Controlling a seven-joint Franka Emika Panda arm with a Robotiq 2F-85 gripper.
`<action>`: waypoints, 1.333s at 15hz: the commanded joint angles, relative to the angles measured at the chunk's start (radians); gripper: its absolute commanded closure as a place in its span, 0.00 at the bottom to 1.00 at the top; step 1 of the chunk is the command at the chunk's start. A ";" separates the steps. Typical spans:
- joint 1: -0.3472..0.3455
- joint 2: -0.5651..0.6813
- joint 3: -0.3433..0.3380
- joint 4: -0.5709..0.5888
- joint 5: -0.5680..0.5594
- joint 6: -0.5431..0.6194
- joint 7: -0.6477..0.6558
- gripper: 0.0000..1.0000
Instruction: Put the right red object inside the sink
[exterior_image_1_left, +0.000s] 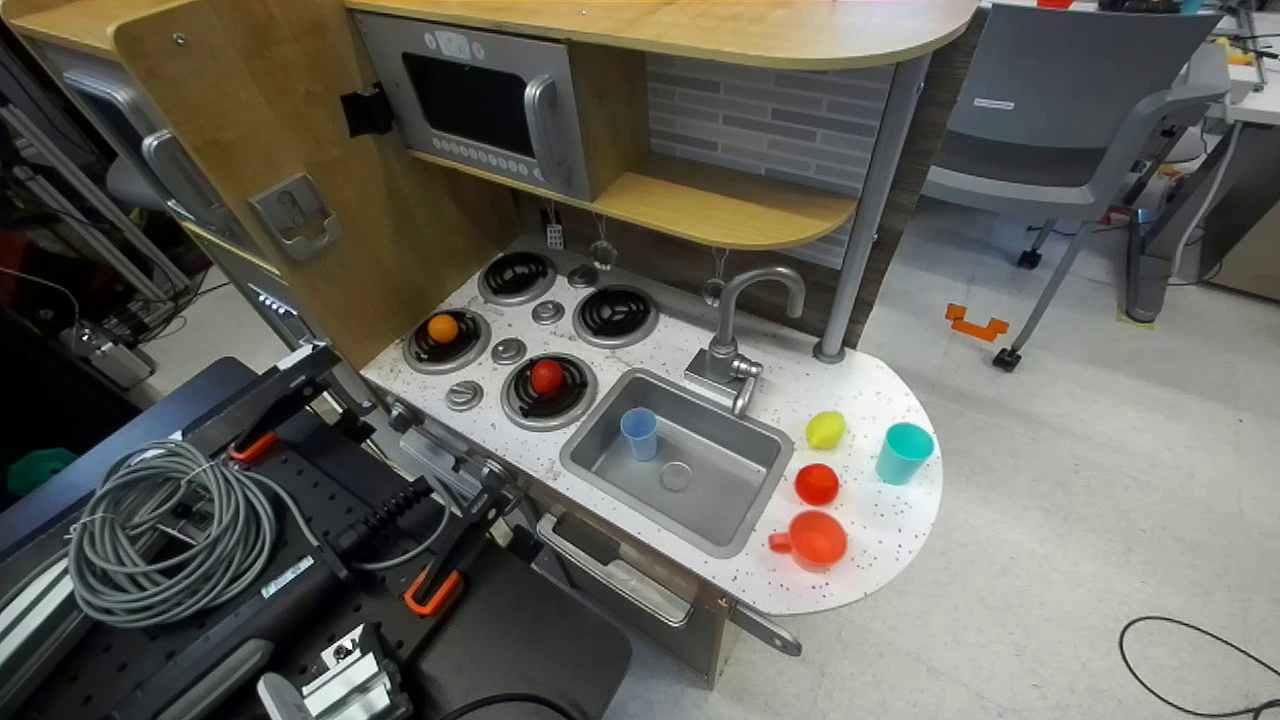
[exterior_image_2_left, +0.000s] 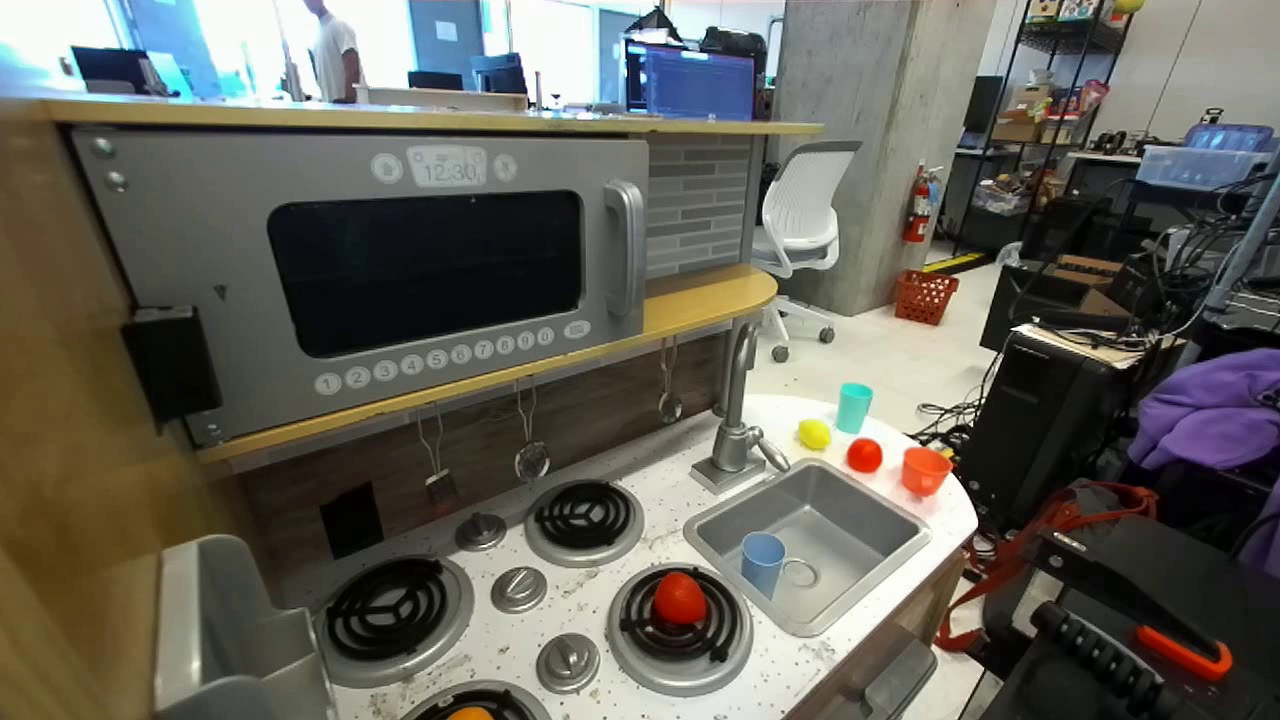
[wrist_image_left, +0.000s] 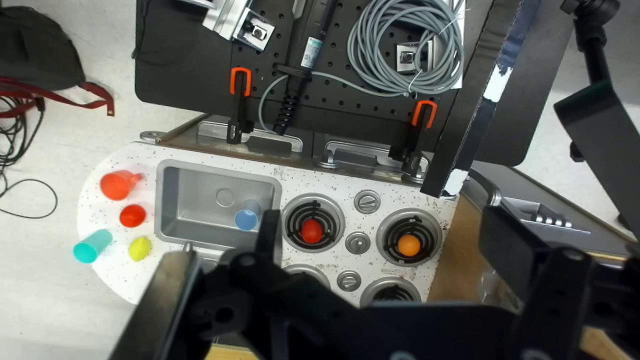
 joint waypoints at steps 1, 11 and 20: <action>0.006 0.001 -0.004 0.002 -0.004 -0.002 0.004 0.00; -0.035 0.066 -0.032 0.003 -0.032 0.112 0.017 0.00; -0.136 0.371 -0.204 0.073 -0.069 0.470 -0.067 0.00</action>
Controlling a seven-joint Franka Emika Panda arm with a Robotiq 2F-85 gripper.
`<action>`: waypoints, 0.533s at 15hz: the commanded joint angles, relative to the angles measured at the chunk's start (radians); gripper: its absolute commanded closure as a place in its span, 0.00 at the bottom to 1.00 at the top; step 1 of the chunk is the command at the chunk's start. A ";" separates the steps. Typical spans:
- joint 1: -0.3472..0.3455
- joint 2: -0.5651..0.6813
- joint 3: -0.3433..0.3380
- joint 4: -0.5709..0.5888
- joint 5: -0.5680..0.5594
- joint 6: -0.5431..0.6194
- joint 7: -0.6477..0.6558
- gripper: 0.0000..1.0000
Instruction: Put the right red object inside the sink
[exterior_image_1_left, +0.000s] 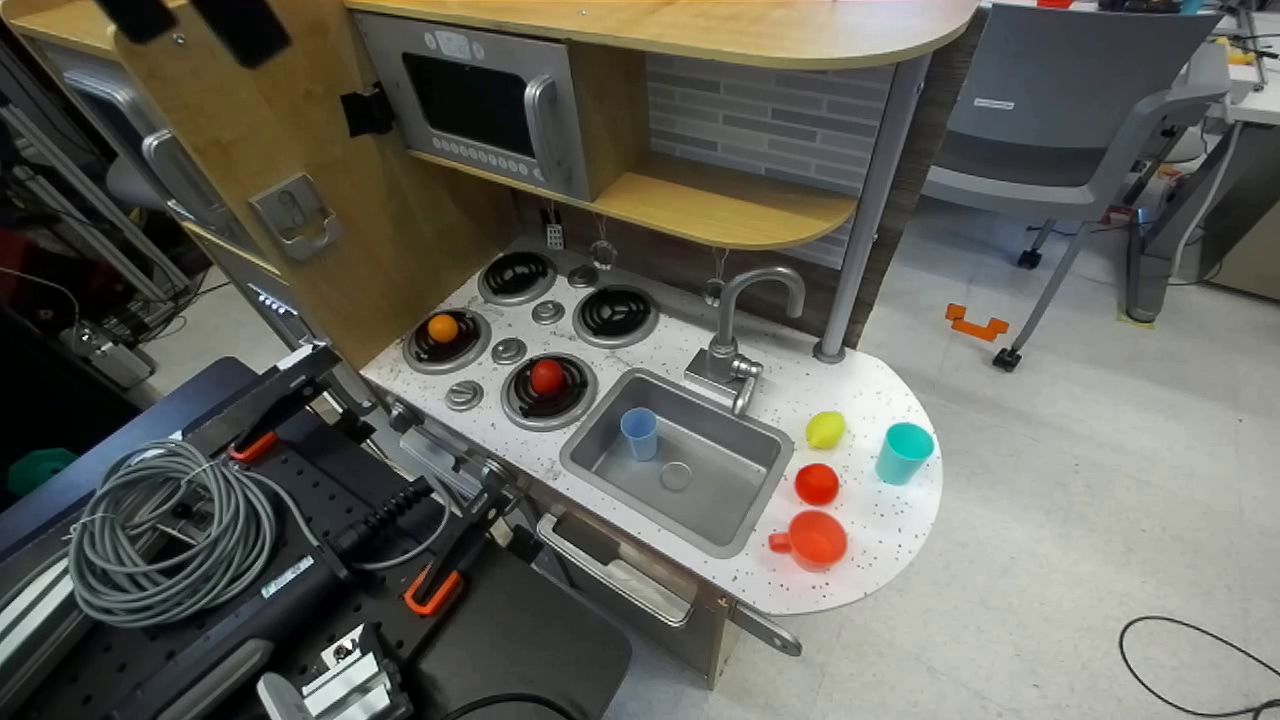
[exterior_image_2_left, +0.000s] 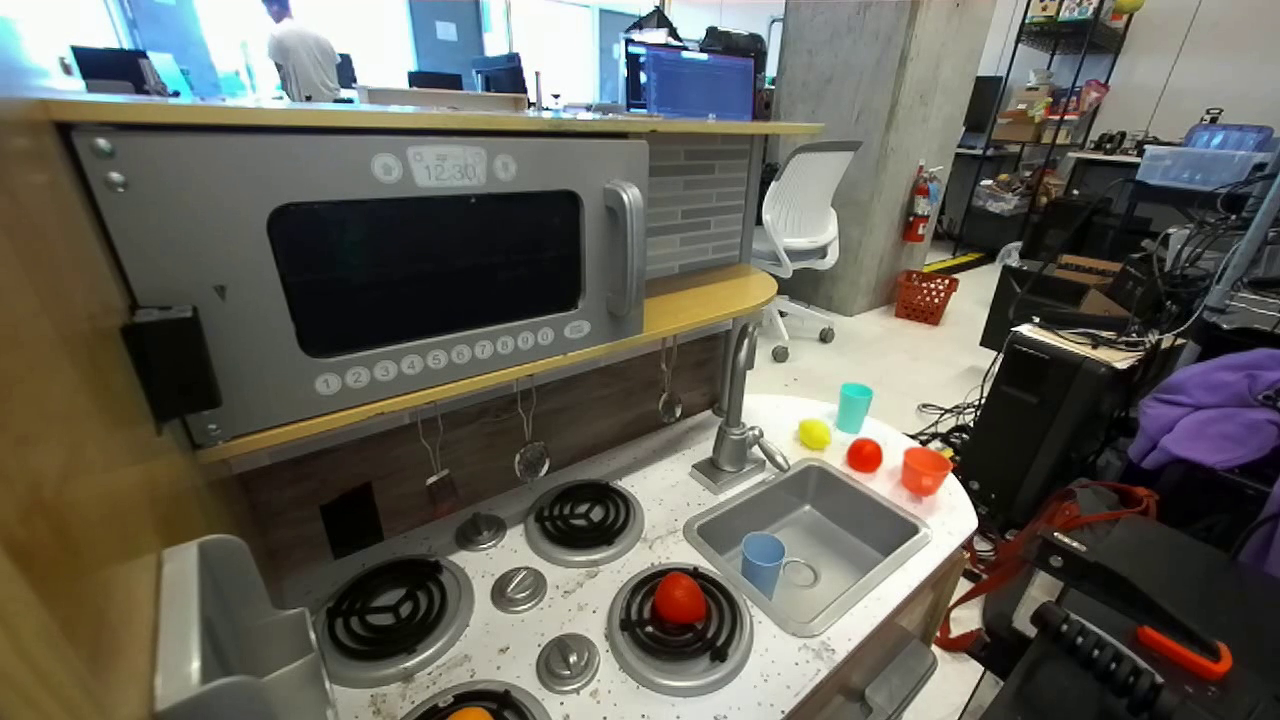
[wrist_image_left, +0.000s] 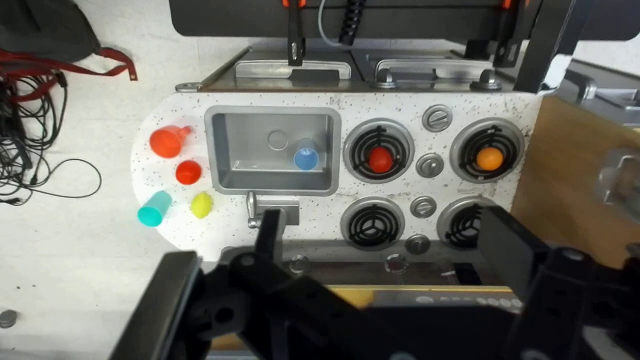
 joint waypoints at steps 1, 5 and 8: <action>-0.036 0.180 -0.074 0.068 0.005 0.142 -0.061 0.00; -0.061 0.354 -0.131 0.132 0.032 0.282 -0.114 0.00; -0.071 0.473 -0.151 0.194 0.068 0.336 -0.140 0.00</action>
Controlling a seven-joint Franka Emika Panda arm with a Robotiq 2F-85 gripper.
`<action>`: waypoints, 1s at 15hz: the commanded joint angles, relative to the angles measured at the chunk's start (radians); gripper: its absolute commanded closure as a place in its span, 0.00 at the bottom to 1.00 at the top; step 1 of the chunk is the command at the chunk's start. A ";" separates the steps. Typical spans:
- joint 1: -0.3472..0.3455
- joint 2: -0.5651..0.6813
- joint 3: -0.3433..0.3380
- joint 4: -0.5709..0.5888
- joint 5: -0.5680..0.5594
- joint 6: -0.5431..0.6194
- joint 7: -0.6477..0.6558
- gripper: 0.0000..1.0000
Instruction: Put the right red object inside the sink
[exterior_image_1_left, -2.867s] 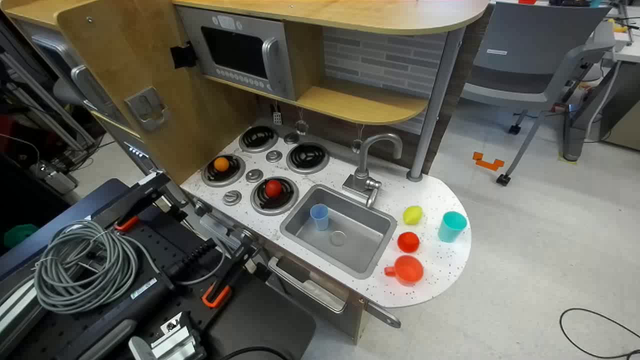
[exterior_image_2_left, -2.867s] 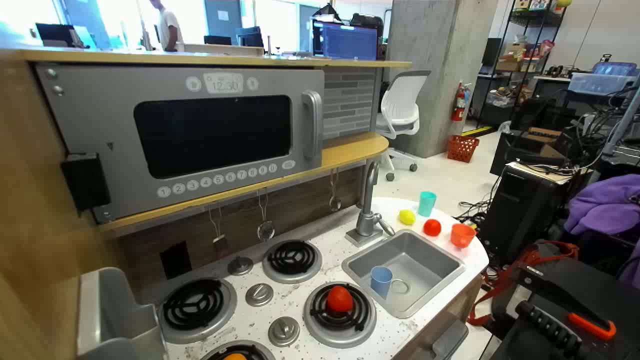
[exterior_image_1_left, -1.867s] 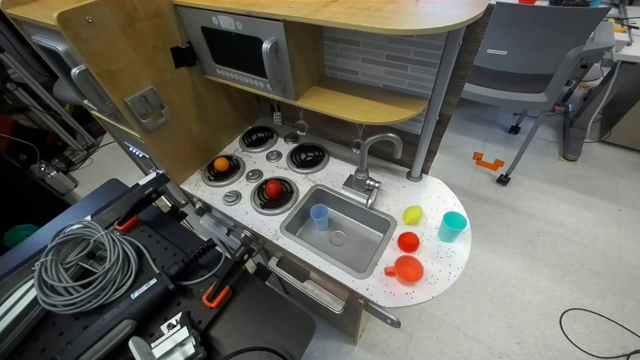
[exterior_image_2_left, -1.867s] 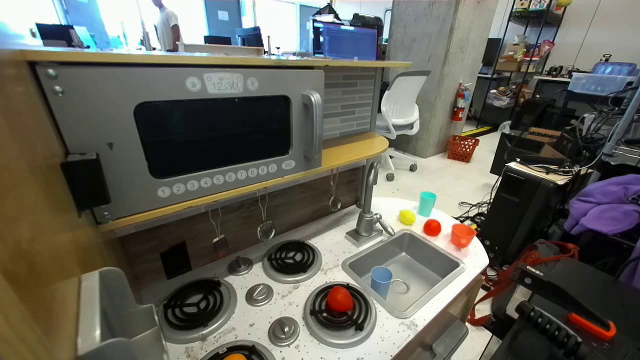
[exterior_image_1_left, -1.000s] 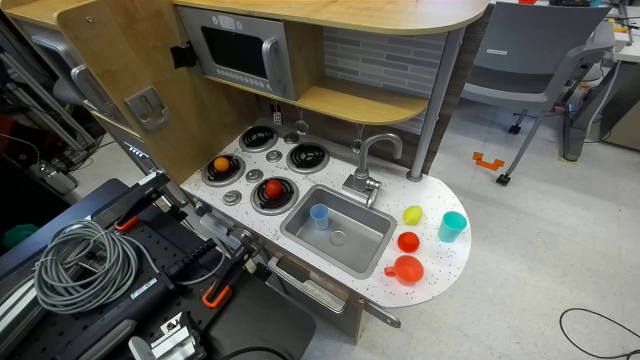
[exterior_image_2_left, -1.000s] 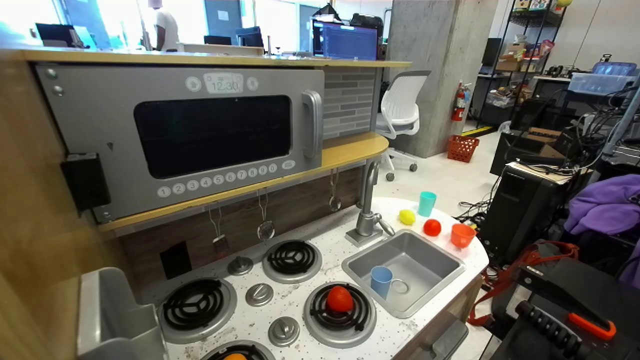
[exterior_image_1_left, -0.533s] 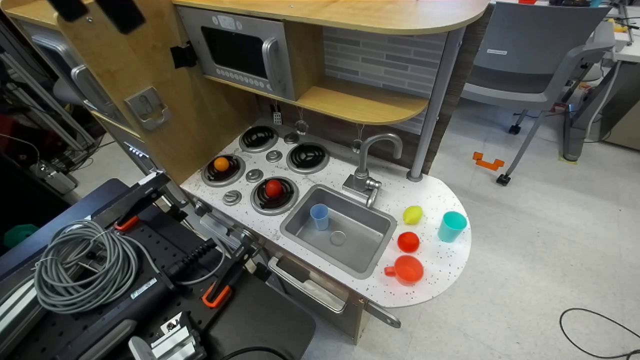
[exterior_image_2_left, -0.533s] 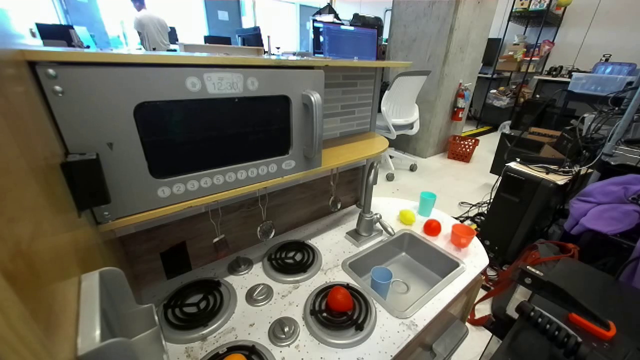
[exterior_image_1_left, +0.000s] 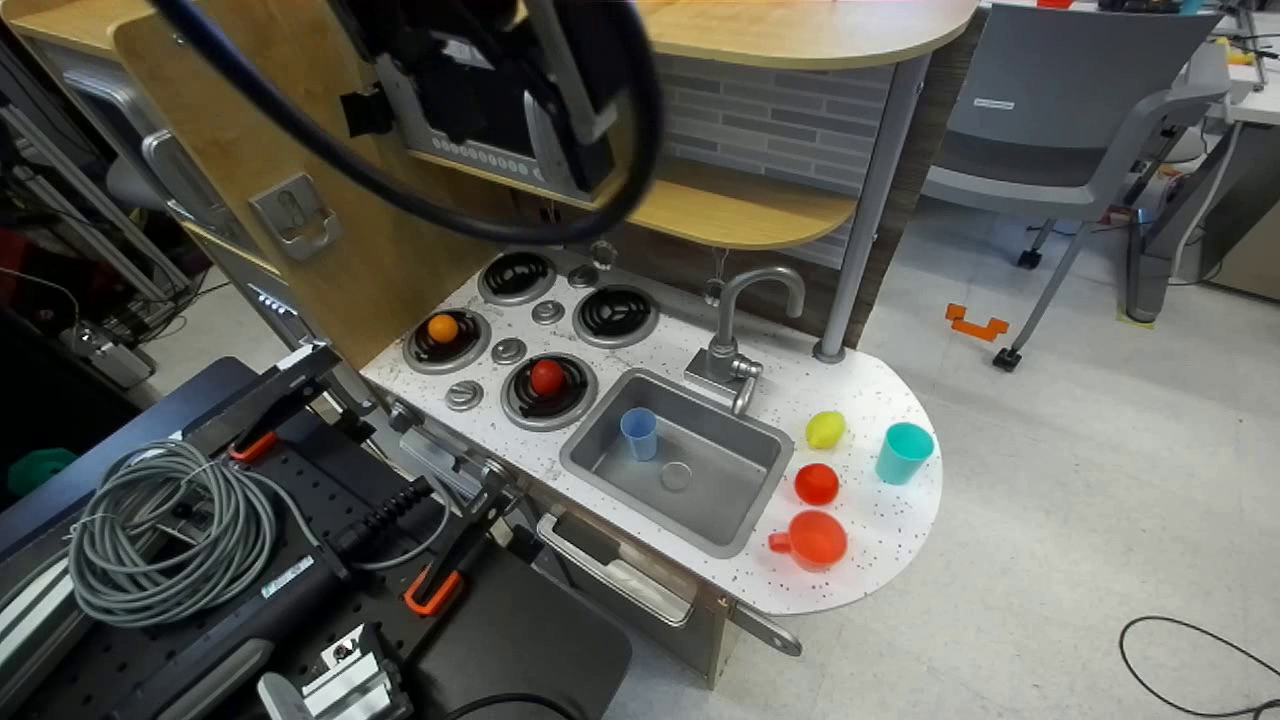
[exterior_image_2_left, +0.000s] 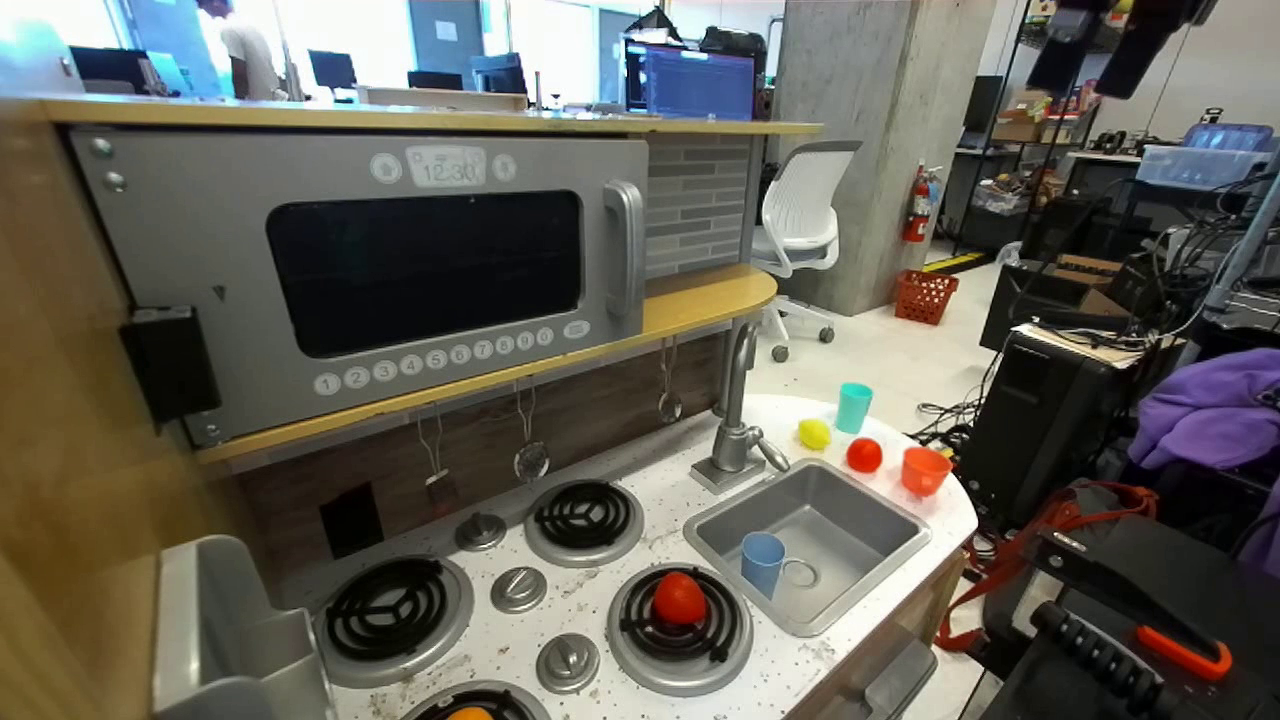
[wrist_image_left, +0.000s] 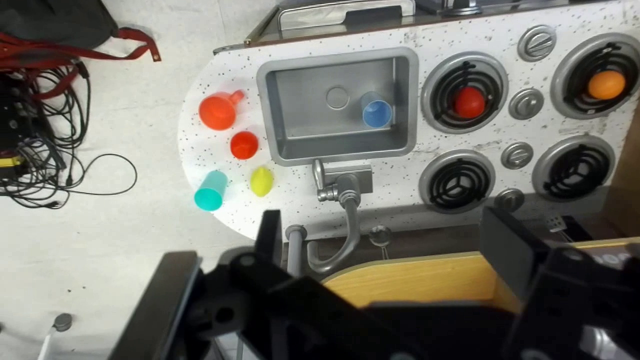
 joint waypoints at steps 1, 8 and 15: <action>-0.017 0.162 -0.020 0.108 0.063 0.057 -0.059 0.00; -0.108 0.398 -0.033 0.274 0.199 0.088 -0.214 0.00; -0.232 0.645 -0.009 0.476 0.144 0.132 -0.207 0.00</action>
